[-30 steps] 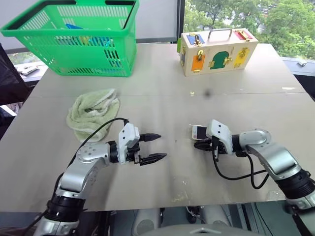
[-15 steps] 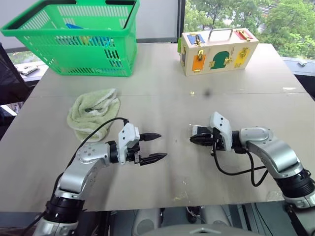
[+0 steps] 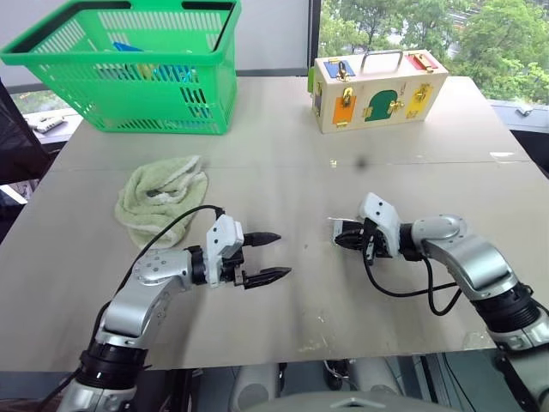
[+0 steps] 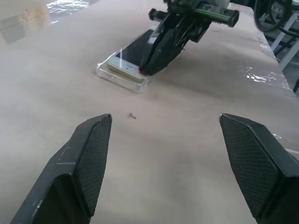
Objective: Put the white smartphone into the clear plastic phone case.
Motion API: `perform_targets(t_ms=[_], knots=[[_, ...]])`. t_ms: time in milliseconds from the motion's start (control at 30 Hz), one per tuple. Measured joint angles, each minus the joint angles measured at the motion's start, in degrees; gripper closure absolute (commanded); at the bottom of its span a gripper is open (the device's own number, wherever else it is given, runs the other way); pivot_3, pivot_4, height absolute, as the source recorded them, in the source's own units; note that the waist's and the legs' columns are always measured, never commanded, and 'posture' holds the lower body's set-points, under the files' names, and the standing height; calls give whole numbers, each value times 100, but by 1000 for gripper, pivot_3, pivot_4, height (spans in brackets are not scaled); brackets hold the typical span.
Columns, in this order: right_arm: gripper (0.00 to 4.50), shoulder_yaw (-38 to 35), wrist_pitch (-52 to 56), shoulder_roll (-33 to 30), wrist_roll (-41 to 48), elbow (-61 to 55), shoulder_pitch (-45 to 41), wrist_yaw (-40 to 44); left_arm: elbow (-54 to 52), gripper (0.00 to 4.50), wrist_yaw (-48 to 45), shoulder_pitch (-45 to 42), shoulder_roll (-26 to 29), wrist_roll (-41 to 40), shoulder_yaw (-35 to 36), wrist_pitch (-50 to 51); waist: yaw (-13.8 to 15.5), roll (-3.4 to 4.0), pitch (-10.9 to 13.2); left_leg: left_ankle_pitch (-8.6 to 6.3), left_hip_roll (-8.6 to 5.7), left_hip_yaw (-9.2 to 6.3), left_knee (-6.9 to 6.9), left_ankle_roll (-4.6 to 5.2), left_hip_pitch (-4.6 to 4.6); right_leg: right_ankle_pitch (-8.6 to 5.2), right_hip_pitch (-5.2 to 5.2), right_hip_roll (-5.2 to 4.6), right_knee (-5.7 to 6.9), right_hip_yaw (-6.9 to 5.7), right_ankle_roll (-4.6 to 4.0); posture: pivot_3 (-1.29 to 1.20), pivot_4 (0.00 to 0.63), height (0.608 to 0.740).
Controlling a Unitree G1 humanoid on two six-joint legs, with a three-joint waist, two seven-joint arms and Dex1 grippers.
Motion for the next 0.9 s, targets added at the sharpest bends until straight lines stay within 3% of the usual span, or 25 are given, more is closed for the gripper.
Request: perform_targets(t_ms=[233, 367, 533, 667, 833, 900], knots=[[4444, -25, -216, 36, -69, 82, 76, 10, 398, 722, -131, -2, -71, 140, -67, -316, 3, -10, -17, 0, 3, 0, 0, 0, 11, 0, 4, -16, 0, 0, 0, 0, 150, 740], [4444, -584, -170, 173, 446, -114, 524, 7, 557, 722, -95, -143, -79, 335, -207, -325, 22, 2, -8, 0, 1, -2, 1, 0, -10, 1, -5, -12, 1, -4, 0, 0, 150, 740], [4444, -1715, 398, -85, 1192, -1356, 847, -252, 722, 722, -53, -804, -268, 495, -545, -136, 30, 18, 6, 0, -5, -4, 1, 1, -24, 2, -7, 3, -12, -6, 3, 0, 150, 740], [4500, -2132, 738, -347, 1232, -1902, 1323, -760, 1077, 1887, 119, -1361, -546, 674, -738, 76, 32, 18, 8, 0, -7, -5, -1, 1, -24, 1, -5, 6, -15, -7, 4, 0, 150, 740], [4500, -2484, 1008, -601, 803, -2223, 1926, -1631, 1506, 4431, 292, -1875, -907, 958, -1040, 207, -1, 17, 8, 1, -9, 0, 2, 2, -21, 3, -4, 8, -15, 1, 5, 0, 150, 740], [4500, -2577, 1084, -569, 665, -2241, 2004, -1944, 1561, 4431, 381, -1987, -1053, 1068, -1185, 271, -2, 17, 9, 1, -9, -1, 1, 2, -19, 3, -4, 12, -14, 1, 6, 0, 150, 740]])
